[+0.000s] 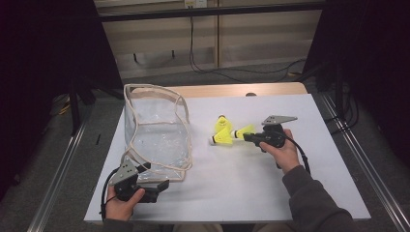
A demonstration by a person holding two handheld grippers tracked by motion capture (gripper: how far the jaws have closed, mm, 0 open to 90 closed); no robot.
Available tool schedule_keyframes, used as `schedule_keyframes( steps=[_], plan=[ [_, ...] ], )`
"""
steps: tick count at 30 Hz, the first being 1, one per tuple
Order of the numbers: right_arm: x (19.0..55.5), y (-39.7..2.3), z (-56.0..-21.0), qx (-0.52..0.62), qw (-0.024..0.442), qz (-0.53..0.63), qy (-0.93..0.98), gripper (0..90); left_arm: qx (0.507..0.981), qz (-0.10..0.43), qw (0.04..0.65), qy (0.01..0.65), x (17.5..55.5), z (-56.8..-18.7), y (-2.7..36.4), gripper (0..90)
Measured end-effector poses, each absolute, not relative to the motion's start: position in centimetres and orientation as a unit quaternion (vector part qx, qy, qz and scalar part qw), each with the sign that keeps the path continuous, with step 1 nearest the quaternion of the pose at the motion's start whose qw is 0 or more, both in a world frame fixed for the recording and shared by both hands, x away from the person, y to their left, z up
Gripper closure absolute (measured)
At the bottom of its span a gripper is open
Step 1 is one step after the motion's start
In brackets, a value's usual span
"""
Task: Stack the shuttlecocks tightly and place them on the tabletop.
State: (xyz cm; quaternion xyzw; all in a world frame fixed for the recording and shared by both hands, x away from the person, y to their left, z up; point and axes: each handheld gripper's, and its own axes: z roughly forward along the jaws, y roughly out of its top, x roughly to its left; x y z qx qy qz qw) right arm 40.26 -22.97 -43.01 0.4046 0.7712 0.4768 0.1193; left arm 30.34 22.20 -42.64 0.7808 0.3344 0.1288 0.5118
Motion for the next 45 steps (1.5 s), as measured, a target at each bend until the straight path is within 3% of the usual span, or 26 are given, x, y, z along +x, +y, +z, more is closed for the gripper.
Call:
schedule_keyframes(
  steps=[45],
  plan=[
    [40.9,-21.4,-43.7,0.392,0.105,0.485,0.775,89.5,0.779,0.128,0.514,0.334,30.4,-42.7,22.2,3.9]
  ],
)
